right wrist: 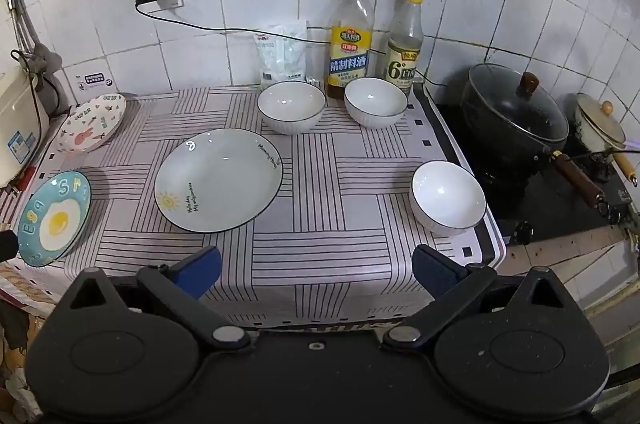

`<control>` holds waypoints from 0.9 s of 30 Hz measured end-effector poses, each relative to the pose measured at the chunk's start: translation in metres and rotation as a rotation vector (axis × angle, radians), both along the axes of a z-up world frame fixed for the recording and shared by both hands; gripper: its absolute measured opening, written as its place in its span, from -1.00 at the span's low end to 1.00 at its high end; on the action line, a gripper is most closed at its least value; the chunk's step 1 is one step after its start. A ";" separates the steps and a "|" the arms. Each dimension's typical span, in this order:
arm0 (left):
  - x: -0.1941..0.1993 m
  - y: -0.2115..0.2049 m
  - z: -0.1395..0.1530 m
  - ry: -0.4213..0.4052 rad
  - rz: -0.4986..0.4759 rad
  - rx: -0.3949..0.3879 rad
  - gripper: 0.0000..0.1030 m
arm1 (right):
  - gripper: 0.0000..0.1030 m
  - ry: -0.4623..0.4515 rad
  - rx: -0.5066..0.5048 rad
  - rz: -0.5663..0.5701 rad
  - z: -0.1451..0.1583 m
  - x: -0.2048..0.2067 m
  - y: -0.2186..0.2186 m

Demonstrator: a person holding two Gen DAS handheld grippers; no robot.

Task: Organize plates and bowls

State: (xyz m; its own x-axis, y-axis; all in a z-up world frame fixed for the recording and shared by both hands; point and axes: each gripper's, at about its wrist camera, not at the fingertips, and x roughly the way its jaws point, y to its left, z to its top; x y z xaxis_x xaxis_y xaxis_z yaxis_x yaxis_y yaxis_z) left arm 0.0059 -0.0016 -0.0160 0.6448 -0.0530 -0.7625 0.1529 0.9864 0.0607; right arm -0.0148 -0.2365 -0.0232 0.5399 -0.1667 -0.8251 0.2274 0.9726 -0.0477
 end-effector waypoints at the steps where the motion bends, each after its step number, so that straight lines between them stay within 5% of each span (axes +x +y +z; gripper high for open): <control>1: 0.000 -0.001 0.000 0.000 -0.002 -0.002 0.95 | 0.99 0.002 0.001 0.000 -0.001 0.000 -0.001; 15: -0.002 0.000 0.000 0.036 -0.012 -0.065 0.95 | 0.99 -0.004 -0.009 -0.008 0.001 -0.003 -0.011; 27: -0.006 -0.004 0.001 0.018 -0.013 -0.039 0.97 | 1.00 -0.035 -0.041 -0.004 0.005 -0.007 -0.011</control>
State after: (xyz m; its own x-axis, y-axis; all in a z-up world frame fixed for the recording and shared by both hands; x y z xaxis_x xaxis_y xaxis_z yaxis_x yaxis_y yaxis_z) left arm 0.0000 -0.0057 -0.0147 0.6299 -0.0916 -0.7712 0.1665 0.9859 0.0189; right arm -0.0220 -0.2475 -0.0186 0.5676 -0.2021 -0.7982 0.2332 0.9692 -0.0795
